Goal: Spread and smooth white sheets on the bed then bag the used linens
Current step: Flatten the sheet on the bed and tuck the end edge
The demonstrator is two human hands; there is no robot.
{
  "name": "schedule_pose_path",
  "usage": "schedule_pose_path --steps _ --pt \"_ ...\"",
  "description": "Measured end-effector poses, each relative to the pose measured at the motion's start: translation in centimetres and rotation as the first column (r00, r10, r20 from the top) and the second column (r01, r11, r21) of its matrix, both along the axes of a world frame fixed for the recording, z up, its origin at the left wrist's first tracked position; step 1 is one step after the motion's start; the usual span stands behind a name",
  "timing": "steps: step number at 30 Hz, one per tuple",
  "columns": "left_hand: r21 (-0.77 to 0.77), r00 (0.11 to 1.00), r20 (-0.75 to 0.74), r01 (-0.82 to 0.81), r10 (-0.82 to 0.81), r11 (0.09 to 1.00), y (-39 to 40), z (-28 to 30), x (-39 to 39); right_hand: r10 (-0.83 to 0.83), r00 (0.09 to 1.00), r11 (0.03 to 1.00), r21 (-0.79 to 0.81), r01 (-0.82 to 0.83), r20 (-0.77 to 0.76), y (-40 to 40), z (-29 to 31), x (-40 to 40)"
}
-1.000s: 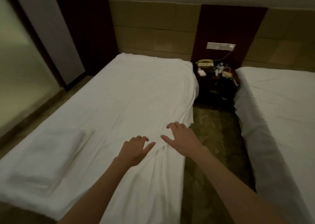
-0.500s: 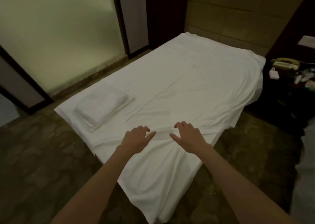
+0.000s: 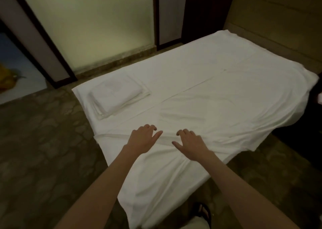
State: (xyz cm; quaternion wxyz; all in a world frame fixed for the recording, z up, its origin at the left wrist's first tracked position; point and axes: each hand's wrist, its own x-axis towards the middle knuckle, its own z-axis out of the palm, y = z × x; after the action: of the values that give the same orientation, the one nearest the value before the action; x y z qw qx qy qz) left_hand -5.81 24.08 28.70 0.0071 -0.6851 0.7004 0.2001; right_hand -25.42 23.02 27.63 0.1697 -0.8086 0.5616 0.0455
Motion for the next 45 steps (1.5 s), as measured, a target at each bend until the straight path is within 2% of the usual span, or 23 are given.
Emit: schedule_pose_path --steps 9,15,19,23,30,35,37,41,43,45 --pt "0.171 0.95 -0.03 -0.3 0.309 0.938 1.1 -4.2 -8.7 0.278 0.96 0.959 -0.055 -0.278 0.007 -8.7 3.0 -5.9" --pt "0.158 0.931 -0.033 -0.355 0.364 0.921 -0.3 -4.4 -9.8 0.329 0.944 0.944 0.013 -0.329 0.017 -10.1 0.5 -7.9" --pt "0.128 0.928 -0.074 -0.354 0.365 0.926 -3.5 -5.9 -8.9 0.282 0.959 0.953 0.109 -0.283 0.02 -10.8 -3.8 -8.6" --pt "0.146 0.943 -0.077 -0.31 0.324 0.939 -7.3 -10.4 -9.0 0.235 0.972 0.95 0.207 -0.232 0.009 -12.8 -9.7 -8.5" --pt "0.133 0.942 -0.143 -0.286 0.304 0.949 -12.5 -23.4 -9.8 0.148 0.988 0.942 0.298 -0.155 0.045 -18.1 -23.3 -8.6" --pt "0.208 0.945 -0.089 -0.291 0.314 0.934 -14.4 -32.4 -10.3 0.223 0.974 0.914 0.337 -0.227 0.051 -20.6 -31.5 -9.4" --pt "0.222 0.935 -0.076 -0.322 0.346 0.92 -14.9 -34.0 -10.6 0.194 0.972 0.918 0.324 -0.227 0.131 -21.1 -33.1 -9.8" --pt "0.215 0.839 -0.244 -0.442 0.486 0.871 -15.7 -34.1 -9.9 0.128 0.94 0.913 0.332 -0.236 0.316 -21.6 -33.5 -10.6" --pt "0.227 0.808 -0.293 -0.459 0.51 0.859 -16.3 -33.5 -9.3 0.11 0.928 0.898 0.364 -0.246 0.356 -21.9 -32.9 -10.8" --pt "0.259 0.775 -0.316 -0.484 0.547 0.836 -17.8 -32.8 -8.8 0.006 0.924 0.87 0.454 -0.194 0.383 -23.3 -32.4 -10.8"
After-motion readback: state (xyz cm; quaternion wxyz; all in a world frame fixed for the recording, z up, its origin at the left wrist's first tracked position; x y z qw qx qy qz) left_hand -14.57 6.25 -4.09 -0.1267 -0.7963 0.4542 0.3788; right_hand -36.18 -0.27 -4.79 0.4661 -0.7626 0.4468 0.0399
